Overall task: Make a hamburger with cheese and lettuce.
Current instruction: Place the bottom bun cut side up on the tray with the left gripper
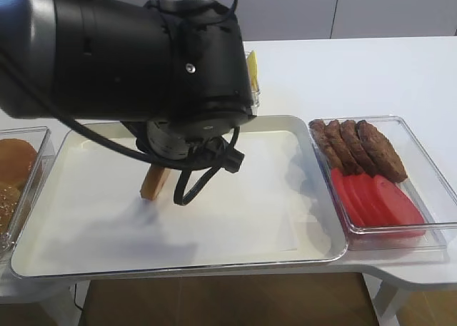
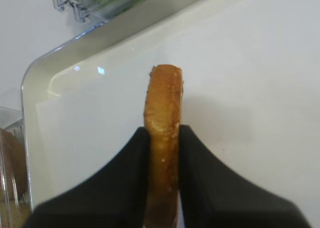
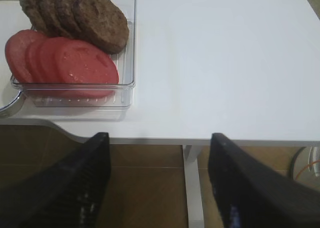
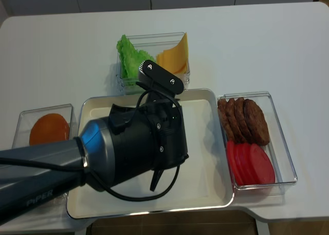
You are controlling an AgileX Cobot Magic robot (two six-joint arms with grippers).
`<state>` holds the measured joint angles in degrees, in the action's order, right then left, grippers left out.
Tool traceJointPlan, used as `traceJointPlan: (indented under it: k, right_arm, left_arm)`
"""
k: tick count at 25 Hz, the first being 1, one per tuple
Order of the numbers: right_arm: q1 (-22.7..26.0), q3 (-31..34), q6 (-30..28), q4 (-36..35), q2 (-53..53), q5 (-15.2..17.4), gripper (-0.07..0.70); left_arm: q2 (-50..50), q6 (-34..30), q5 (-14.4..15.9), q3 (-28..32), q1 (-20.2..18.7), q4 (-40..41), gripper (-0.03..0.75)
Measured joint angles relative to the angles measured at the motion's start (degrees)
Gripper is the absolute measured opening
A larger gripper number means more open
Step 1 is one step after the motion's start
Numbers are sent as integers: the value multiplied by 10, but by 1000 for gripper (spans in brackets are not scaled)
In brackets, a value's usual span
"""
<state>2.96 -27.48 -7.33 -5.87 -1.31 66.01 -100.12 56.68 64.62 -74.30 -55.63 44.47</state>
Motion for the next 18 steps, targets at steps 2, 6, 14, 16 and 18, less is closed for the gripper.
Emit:
traceJointPlan:
  k: [2, 6, 14, 16, 18]
  right_arm:
    - [0, 0, 0, 0, 0, 0, 469]
    - [0, 0, 0, 0, 0, 0, 468]
    - [0, 0, 0, 0, 0, 0, 468]
    - [0, 0, 0, 0, 0, 0, 468]
    - [0, 0, 0, 0, 0, 0, 468]
  left_arm:
    - [0, 0, -3, 0, 0, 0, 118]
    - [0, 0, -5, 0, 0, 0, 118]
    - [0, 0, -10, 0, 0, -5, 120]
    - [0, 0, -14, 0, 0, -7, 123]
    - [0, 0, -17, 0, 0, -9, 131]
